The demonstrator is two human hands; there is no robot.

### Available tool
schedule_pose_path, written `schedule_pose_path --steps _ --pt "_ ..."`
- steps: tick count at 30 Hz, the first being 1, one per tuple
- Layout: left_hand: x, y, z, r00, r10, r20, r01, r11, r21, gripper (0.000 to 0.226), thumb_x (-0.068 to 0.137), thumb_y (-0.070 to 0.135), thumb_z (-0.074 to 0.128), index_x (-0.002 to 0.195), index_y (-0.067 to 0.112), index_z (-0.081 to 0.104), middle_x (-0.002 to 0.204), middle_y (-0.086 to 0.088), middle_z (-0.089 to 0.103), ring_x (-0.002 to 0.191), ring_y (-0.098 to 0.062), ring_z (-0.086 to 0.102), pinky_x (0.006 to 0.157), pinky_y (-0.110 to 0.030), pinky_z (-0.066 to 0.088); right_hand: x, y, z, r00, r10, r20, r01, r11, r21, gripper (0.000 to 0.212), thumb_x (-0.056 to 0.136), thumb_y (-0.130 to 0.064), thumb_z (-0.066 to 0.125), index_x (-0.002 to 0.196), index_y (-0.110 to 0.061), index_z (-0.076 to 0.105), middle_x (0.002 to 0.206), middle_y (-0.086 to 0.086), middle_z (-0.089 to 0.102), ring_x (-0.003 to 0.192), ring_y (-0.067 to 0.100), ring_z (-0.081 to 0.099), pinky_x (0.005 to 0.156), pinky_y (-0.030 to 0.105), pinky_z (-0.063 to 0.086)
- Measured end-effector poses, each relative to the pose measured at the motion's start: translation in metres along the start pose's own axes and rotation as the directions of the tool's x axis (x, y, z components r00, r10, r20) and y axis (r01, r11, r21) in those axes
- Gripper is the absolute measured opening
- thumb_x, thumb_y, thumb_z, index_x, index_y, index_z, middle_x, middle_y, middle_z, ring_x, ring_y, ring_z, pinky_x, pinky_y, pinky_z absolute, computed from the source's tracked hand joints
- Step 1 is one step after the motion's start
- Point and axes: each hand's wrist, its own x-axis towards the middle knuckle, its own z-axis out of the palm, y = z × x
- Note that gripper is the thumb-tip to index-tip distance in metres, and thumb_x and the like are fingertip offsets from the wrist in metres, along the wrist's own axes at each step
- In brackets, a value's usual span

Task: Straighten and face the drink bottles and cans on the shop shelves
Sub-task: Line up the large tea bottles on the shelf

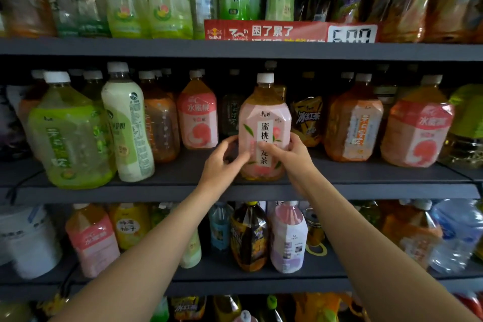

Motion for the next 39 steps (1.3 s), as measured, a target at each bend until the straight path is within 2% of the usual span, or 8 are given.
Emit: schedule_pose_path --steps 2,9,13,18,24,28,32,39 --pt "-0.002 0.000 -0.003 0.998 0.050 -0.027 -0.051 0.999 -0.019 0.027 0.087 0.027 0.062 0.113 0.031 0.055 0.118 0.005 0.061 0.115 -0.012 0.055 0.097 -0.028 0.045 0.002 0.002 -0.001 0.999 -0.028 -0.017 0.027 0.999 -0.037 0.072 0.070 -0.025 0.080 0.130 -0.010 0.044 0.112 0.004 0.063 0.095 0.015 0.065 0.075 0.029 0.056" --pt "-0.012 -0.013 -0.003 0.951 0.302 -0.072 -0.281 0.936 0.211 0.033 0.091 0.011 0.057 0.124 0.009 0.056 0.116 -0.001 0.062 0.110 -0.013 0.056 0.092 -0.020 0.043 -0.004 0.016 0.005 0.981 -0.179 -0.072 0.166 0.974 -0.152 0.066 0.074 -0.039 0.075 0.126 -0.009 0.047 0.113 0.004 0.063 0.097 0.017 0.064 0.079 0.032 0.056" --pt "-0.030 -0.025 -0.022 0.869 0.373 -0.326 -0.298 0.919 0.257 0.026 0.091 0.001 0.048 0.111 0.010 0.063 0.108 0.000 0.061 0.100 -0.011 0.055 0.083 -0.013 0.041 -0.018 0.019 0.022 0.953 -0.225 -0.205 0.173 0.954 -0.243 0.059 0.081 -0.042 0.068 0.123 -0.008 0.044 0.117 0.005 0.055 0.100 0.018 0.056 0.076 0.027 0.048" --pt "-0.053 -0.057 -0.062 0.787 0.350 -0.507 -0.223 0.929 0.296 0.022 0.090 0.001 0.046 0.098 0.013 0.063 0.105 -0.005 0.061 0.088 -0.011 0.054 0.077 -0.020 0.041 -0.043 0.044 0.054 0.792 -0.439 -0.425 0.202 0.844 -0.496 0.056 0.085 -0.015 0.066 0.129 -0.005 0.034 0.134 0.016 0.033 0.120 0.032 0.041 0.096 0.035 0.040" --pt "-0.088 -0.084 -0.071 0.779 0.516 -0.356 -0.346 0.827 0.443 0.018 0.086 -0.002 0.050 0.090 0.012 0.062 0.091 0.003 0.054 0.079 -0.008 0.050 0.070 -0.012 0.035 -0.083 0.075 0.062 0.601 -0.612 -0.514 0.331 0.776 -0.537 0.018 0.088 0.003 0.048 0.104 -0.002 0.052 0.113 0.011 0.047 0.093 0.018 0.050 0.076 0.018 0.040" --pt "-0.112 -0.127 -0.059 0.829 0.468 -0.307 -0.321 0.847 0.423 0.016 0.085 -0.002 0.054 0.087 0.011 0.062 0.089 0.003 0.053 0.076 -0.009 0.051 0.067 -0.015 0.036 -0.109 0.130 0.052 0.757 -0.531 -0.380 0.208 0.748 -0.630 0.014 0.088 0.002 0.049 0.095 -0.003 0.061 0.107 0.012 0.052 0.082 0.016 0.049 0.068 0.015 0.032" --pt "-0.113 -0.152 -0.043 0.898 0.362 -0.249 -0.235 0.875 0.424 0.012 0.084 0.001 0.058 0.093 0.008 0.062 0.094 0.000 0.056 0.081 -0.009 0.051 0.068 -0.017 0.037 -0.117 0.168 0.029 0.943 -0.264 -0.201 0.027 0.664 -0.747 0.043 0.089 -0.014 0.060 0.128 -0.003 0.045 0.126 0.013 0.046 0.111 0.025 0.048 0.085 0.028 0.038" --pt "-0.094 -0.151 -0.009 0.934 0.302 -0.192 -0.228 0.915 0.332 0.016 0.084 0.006 0.062 0.097 0.013 0.058 0.097 0.001 0.049 0.083 -0.012 0.052 0.074 -0.022 0.045 -0.082 0.169 0.038 0.982 -0.191 -0.015 0.073 0.444 -0.893 0.086 0.085 -0.038 0.065 0.143 0.001 0.017 0.146 0.014 0.031 0.136 0.029 0.028 0.105 0.034 0.031"
